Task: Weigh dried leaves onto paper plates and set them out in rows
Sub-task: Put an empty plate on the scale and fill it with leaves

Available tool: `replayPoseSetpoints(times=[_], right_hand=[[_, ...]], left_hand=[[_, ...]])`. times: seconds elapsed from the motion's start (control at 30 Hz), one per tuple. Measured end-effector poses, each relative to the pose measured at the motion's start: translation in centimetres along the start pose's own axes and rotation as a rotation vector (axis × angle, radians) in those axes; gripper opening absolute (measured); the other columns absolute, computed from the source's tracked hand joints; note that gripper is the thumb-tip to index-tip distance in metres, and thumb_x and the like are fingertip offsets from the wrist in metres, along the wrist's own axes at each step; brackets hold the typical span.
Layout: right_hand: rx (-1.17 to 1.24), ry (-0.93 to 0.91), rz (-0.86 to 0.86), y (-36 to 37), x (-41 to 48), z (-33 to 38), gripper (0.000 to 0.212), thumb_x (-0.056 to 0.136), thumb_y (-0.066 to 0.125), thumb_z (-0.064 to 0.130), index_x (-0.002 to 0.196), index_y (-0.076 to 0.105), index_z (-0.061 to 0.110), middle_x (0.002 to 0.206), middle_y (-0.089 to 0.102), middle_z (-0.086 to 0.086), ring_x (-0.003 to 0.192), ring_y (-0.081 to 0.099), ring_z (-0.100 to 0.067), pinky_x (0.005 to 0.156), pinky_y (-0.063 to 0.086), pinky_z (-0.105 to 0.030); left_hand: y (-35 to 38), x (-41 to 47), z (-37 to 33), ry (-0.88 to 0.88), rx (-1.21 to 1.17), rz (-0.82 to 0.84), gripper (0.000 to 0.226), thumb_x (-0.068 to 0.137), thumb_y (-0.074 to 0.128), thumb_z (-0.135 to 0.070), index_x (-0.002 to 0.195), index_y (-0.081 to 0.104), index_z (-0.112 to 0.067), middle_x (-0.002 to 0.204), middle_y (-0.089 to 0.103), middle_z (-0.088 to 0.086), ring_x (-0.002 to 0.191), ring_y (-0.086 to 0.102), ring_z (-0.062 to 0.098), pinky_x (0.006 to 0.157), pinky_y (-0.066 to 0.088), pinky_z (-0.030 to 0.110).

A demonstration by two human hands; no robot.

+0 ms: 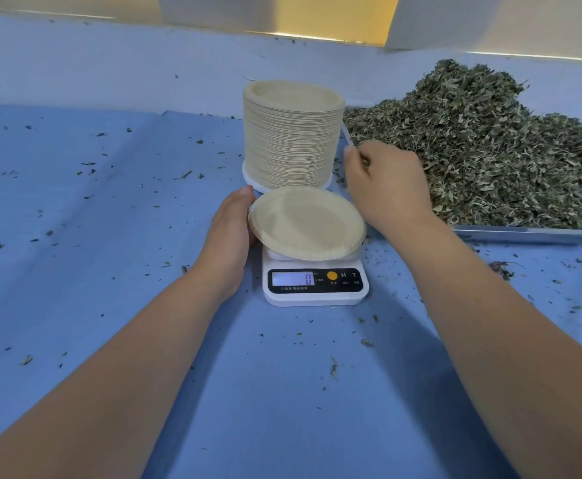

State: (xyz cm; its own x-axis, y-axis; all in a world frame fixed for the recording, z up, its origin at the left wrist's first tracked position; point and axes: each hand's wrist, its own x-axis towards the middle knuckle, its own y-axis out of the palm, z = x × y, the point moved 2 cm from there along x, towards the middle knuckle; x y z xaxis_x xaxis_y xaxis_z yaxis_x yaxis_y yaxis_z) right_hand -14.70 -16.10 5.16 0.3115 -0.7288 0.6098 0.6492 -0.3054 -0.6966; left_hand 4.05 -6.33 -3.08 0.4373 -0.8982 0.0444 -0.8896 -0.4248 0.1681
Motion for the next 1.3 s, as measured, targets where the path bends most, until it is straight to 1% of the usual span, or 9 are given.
replayPoseSetpoints(times=[0.13,0.23,0.33,0.5,0.67,0.8,1.0,1.17,1.3], right_hand=[[0.138,-0.094,0.055,0.4,0.1,3.6,0.044,0.104,0.043,0.039,0.069,0.051,0.013,0.060,0.053,-0.002,0.059,0.051,-0.026,0.056,0.042,-0.040],[0.115,-0.096,0.324,1.9,-0.3,4.6,0.039,0.103,0.044,0.045,0.082,0.059,0.016,0.069,0.059,0.006,0.070,0.057,-0.016,0.062,0.045,-0.033],[0.093,-0.079,0.467,3.0,-1.1,4.2,0.035,0.100,0.046,0.056,0.100,0.064,0.026,0.088,0.065,0.014,0.084,0.060,-0.010,0.071,0.047,-0.031],[0.306,0.010,0.294,1.7,-1.3,2.1,0.031,0.099,0.050,0.054,0.093,0.067,0.028,0.074,0.064,0.011,0.065,0.056,-0.002,0.062,0.046,-0.026],[0.384,0.175,-0.019,0.2,-1.7,-2.5,0.019,0.094,0.056,0.035,0.088,0.071,0.025,0.064,0.061,0.023,0.055,0.049,0.006,0.051,0.033,-0.009],[0.167,0.181,-0.077,-0.6,-2.5,-6.2,0.018,0.091,0.053,0.031,0.086,0.067,0.020,0.067,0.061,0.014,0.063,0.054,0.005,0.056,0.035,-0.007],[-0.104,0.204,0.039,0.2,-2.8,-8.9,0.018,0.094,0.052,0.029,0.097,0.063,0.016,0.084,0.062,-0.003,0.078,0.053,-0.027,0.072,0.041,-0.033],[-0.443,0.273,0.318,1.0,-2.7,-9.2,0.059,0.102,0.022,0.059,0.107,0.059,0.014,0.101,0.062,-0.016,0.095,0.058,-0.037,0.089,0.039,-0.050],[-0.510,0.236,0.430,1.1,-2.8,-9.1,0.071,0.100,0.009,0.068,0.092,0.059,0.019,0.088,0.057,-0.010,0.085,0.052,-0.031,0.080,0.036,-0.046]], left_hand=[[0.2,-0.2,-0.3,-0.004,-0.025,0.002,0.025,0.097,0.045,-0.039,0.104,0.061,-0.022,0.104,0.063,0.005,0.098,0.060,0.021,0.102,0.050,0.048],[0.2,-0.3,-0.4,0.003,-0.008,0.011,0.027,0.096,0.044,-0.041,0.109,0.059,-0.023,0.109,0.060,0.004,0.100,0.056,0.021,0.107,0.045,0.057],[0.1,-0.4,-0.4,-0.016,0.001,-0.001,0.042,0.096,0.045,-0.040,0.109,0.063,-0.004,0.112,0.065,0.011,0.104,0.062,0.026,0.110,0.044,0.058],[0.2,-0.5,-0.5,-0.052,-0.017,-0.057,0.046,0.094,0.049,-0.047,0.121,0.066,-0.014,0.128,0.070,0.007,0.123,0.064,0.027,0.114,0.045,0.052],[0.2,-0.6,-0.5,-0.018,-0.003,-0.056,0.017,0.089,0.051,-0.045,0.078,0.061,-0.037,0.101,0.064,-0.001,0.099,0.059,0.019,0.112,0.042,0.055],[0.2,-0.5,-0.4,-0.005,0.007,-0.020,0.021,0.092,0.049,-0.039,0.099,0.060,-0.022,0.105,0.059,0.003,0.095,0.054,0.021,0.102,0.048,0.056],[0.4,-0.8,-0.8,-0.037,-0.080,-0.041,0.006,0.082,0.051,-0.037,0.081,0.052,-0.031,0.102,0.056,0.001,0.093,0.058,0.017,0.081,0.055,0.029],[0.5,-1.1,-1.1,-0.040,-0.102,-0.043,0.009,0.079,0.050,-0.038,0.084,0.050,-0.030,0.097,0.054,-0.004,0.097,0.056,0.017,0.081,0.056,0.025],[0.5,-1.4,-1.2,-0.040,-0.087,-0.050,0.006,0.088,0.048,-0.034,0.083,0.048,-0.030,0.095,0.054,-0.006,0.097,0.056,0.017,0.082,0.054,0.025]])
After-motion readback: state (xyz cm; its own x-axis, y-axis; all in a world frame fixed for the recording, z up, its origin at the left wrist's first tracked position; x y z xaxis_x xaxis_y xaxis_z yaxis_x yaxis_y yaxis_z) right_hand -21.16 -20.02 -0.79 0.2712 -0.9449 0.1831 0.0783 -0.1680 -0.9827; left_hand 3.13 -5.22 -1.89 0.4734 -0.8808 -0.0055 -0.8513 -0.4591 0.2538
